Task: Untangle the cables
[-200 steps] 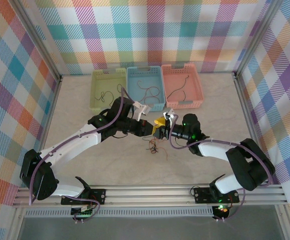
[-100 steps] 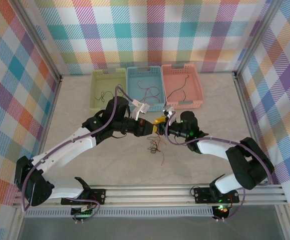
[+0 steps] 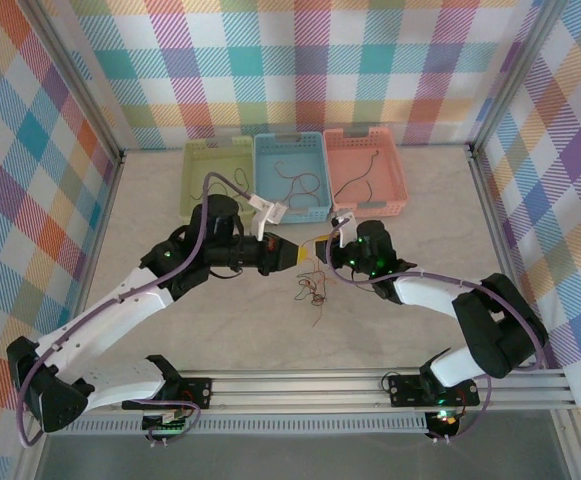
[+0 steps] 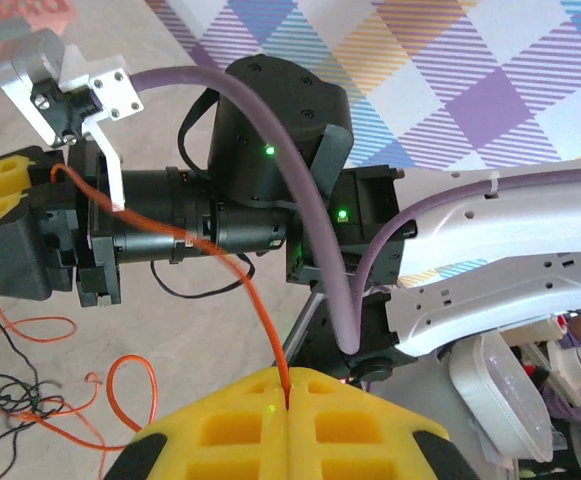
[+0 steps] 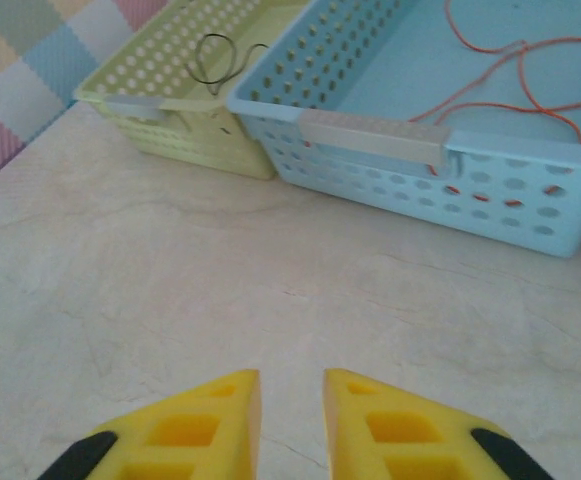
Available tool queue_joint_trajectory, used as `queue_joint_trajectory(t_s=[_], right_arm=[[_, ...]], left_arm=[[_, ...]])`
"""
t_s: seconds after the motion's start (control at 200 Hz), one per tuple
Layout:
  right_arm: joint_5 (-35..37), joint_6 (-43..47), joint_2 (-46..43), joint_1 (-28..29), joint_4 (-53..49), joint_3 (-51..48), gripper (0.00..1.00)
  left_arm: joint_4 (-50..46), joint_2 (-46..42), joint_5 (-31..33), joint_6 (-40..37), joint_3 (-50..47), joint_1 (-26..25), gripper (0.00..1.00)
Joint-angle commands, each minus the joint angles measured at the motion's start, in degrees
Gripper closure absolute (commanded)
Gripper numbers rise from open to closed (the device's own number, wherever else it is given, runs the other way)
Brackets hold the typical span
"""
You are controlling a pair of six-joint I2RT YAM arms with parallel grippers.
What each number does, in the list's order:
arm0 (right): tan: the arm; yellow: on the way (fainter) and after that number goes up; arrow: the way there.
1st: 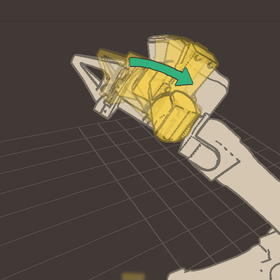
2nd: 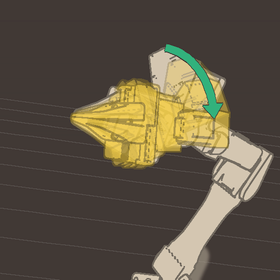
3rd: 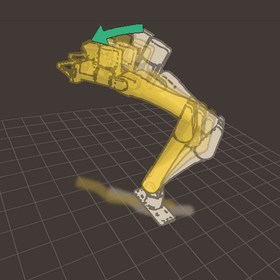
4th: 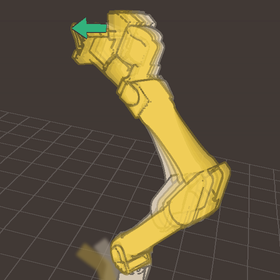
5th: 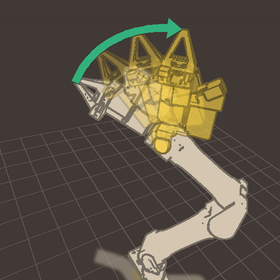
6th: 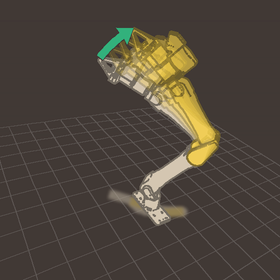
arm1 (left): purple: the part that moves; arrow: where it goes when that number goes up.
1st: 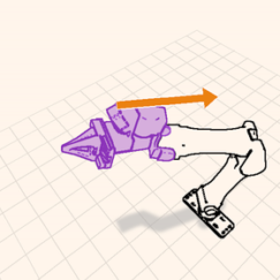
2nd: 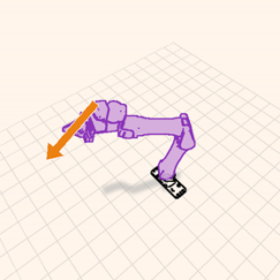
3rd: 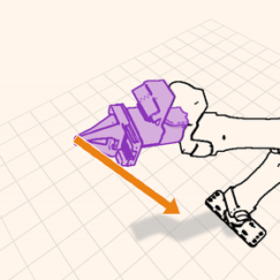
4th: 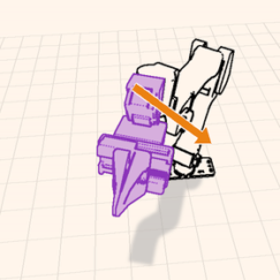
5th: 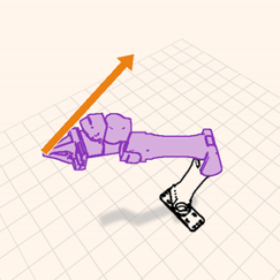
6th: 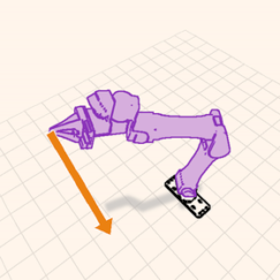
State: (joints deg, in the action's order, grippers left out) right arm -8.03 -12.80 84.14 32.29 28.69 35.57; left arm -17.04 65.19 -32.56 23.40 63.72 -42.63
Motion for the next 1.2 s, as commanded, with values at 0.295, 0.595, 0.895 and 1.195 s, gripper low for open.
queue_joint_trajectory(t_s=[0.295,0.595,0.895,1.195], right_arm=[[11.67,-2.99,1.72,-1.59,-8.45,2.92,0.79],[13.06,-4.99,1.51,-2.76,-9.43,2.72,0.79],[16.11,-10.0,1.45,-5.66,-12.13,2.06,0.8],[18.98,-18.01,1.82,-9.98,-16.27,1.44,0.74]], left_arm=[[-4.68,-3.4,6.57,-0.75,8.11,-0.61,1.0],[-7.17,-5.49,10.24,-1.91,10.17,-0.56,1.0],[-9.4,-7.11,16.47,-3.04,11.58,-0.47,1.0],[-13.14,-8.88,26.33,-4.31,12.89,0.21,1.0]])
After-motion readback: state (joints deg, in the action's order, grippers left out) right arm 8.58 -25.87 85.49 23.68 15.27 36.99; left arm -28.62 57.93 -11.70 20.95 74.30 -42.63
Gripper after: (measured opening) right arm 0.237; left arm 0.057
